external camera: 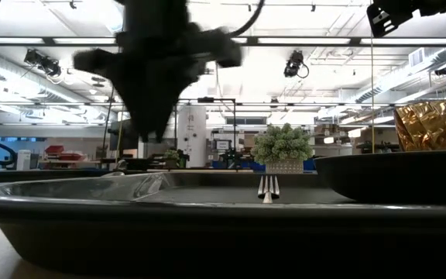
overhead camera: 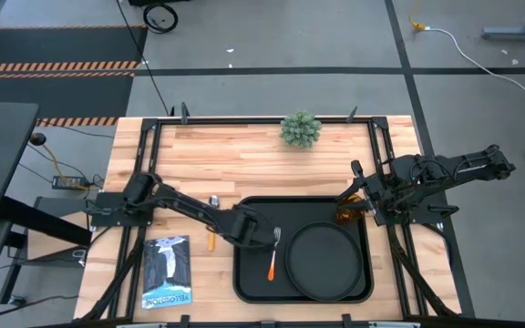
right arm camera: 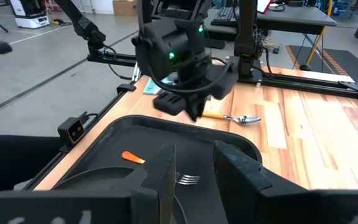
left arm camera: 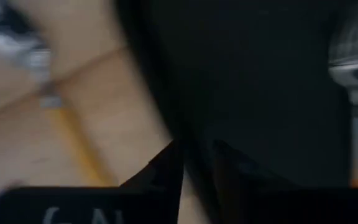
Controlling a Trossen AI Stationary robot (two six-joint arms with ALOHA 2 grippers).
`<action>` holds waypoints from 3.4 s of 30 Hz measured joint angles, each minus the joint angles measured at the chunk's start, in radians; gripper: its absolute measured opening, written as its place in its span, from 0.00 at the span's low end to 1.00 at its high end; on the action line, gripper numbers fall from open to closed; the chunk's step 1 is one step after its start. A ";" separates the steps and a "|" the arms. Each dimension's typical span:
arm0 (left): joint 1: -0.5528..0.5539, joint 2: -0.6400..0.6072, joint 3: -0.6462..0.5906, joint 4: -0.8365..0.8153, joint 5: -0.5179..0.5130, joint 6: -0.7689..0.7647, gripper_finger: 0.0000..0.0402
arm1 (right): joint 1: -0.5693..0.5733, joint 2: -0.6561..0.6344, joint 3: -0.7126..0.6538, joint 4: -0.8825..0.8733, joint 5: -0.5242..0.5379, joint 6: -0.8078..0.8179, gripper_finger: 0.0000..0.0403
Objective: Pick and place plate/cup/fork/spoon on tray
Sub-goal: Put the yellow spoon on the black tray to the left of the orange fork
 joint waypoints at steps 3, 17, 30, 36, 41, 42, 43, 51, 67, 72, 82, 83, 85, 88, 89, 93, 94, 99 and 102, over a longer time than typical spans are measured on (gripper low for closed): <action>0.001 -0.006 -0.005 -0.111 0.005 0.033 0.18 | 0.000 0.000 0.000 0.001 0.000 0.004 0.28; 0.033 -0.253 -0.410 0.009 -0.017 -0.071 0.06 | 0.000 0.005 0.000 0.021 0.002 0.006 0.28; 0.066 -0.369 -0.709 0.352 -0.042 -0.219 0.38 | 0.000 0.024 0.000 0.030 0.004 0.007 0.28; 0.064 -0.370 -0.745 0.381 -0.045 -0.270 0.43 | 0.000 0.024 0.000 0.030 0.004 0.007 0.28; 0.063 -0.366 -0.765 0.436 -0.032 -0.270 0.43 | 0.000 0.024 0.000 0.033 0.004 0.007 0.28; 0.063 -0.366 -0.765 0.435 -0.031 -0.270 0.43 | 0.000 0.024 0.000 0.033 0.004 0.007 0.28; 0.063 -0.366 -0.765 0.434 -0.029 -0.270 0.42 | 0.000 0.024 0.000 0.033 0.004 0.007 0.28; 0.063 -0.364 -0.763 0.440 -0.020 -0.271 0.27 | 0.000 0.024 0.000 0.033 0.004 0.008 0.28; 0.063 -0.361 -0.641 0.347 -0.063 -0.222 0.14 | 0.000 0.024 0.000 0.036 0.004 0.007 0.28; 0.059 -0.360 -0.564 0.341 -0.120 -0.220 0.14 | 0.000 0.024 0.000 0.036 0.004 0.007 0.28; 0.019 -0.303 -0.523 0.572 -0.153 -0.265 0.14 | 0.000 0.024 0.000 0.036 0.004 0.007 0.28; 0.012 -0.294 -0.523 0.605 -0.149 -0.271 0.14 | 0.000 0.024 0.000 0.036 0.004 0.007 0.28; 0.001 -0.282 -0.523 0.667 -0.141 -0.279 0.14 | 0.000 0.024 0.000 0.036 0.004 0.007 0.28; -0.017 -0.268 -0.509 0.698 -0.140 -0.303 0.14 | 0.000 0.023 0.000 0.035 0.004 0.007 0.28; -0.023 -0.256 -0.493 0.698 -0.142 -0.311 0.14 | 0.000 0.023 0.000 0.036 0.002 0.007 0.28; -0.044 -0.203 -0.408 0.693 -0.150 -0.321 0.14 | 0.001 0.022 0.000 0.038 -0.003 0.007 0.28; -0.046 -0.183 -0.380 0.688 -0.150 -0.317 0.14 | 0.000 0.022 0.000 0.035 -0.003 0.007 0.28; -0.058 -0.084 -0.246 0.586 -0.119 -0.299 0.14 | 0.001 0.022 0.000 0.042 -0.010 0.006 0.28; -0.062 -0.042 -0.210 0.564 -0.105 -0.296 0.14 | 0.000 0.022 0.000 0.043 -0.022 0.006 0.28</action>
